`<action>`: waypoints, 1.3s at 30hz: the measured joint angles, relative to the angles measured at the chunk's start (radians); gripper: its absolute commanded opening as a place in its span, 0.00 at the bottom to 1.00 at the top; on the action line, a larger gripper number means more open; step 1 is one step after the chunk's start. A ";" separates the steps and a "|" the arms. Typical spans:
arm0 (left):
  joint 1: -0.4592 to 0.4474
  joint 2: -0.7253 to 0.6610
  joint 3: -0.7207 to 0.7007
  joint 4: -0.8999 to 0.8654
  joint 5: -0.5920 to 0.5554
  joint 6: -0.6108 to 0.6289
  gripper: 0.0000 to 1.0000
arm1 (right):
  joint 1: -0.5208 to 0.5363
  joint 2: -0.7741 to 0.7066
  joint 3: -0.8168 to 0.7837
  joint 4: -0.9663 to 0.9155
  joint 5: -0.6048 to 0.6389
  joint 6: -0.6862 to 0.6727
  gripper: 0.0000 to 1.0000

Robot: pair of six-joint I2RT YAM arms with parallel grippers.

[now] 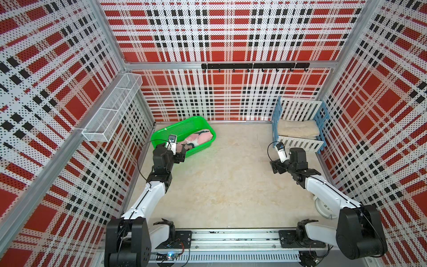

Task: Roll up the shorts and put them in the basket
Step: Reset both arms

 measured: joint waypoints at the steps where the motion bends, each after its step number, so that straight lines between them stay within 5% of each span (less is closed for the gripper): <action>1: -0.022 -0.010 -0.042 0.039 -0.068 -0.028 1.00 | -0.002 0.000 -0.036 0.048 0.034 0.012 0.96; 5: -0.115 -0.013 -0.196 0.204 -0.265 -0.121 1.00 | -0.015 0.000 -0.168 0.242 0.136 0.061 0.96; 11: -0.089 0.103 -0.410 0.526 -0.383 -0.201 0.99 | -0.038 0.030 -0.350 0.642 0.208 0.097 0.98; 27: -0.070 0.397 -0.402 1.038 -0.183 -0.204 1.00 | -0.076 0.185 -0.371 1.071 0.031 0.148 0.99; 39: -0.014 0.432 -0.332 1.028 -0.123 -0.248 0.99 | -0.109 0.311 -0.326 1.099 0.051 0.214 0.99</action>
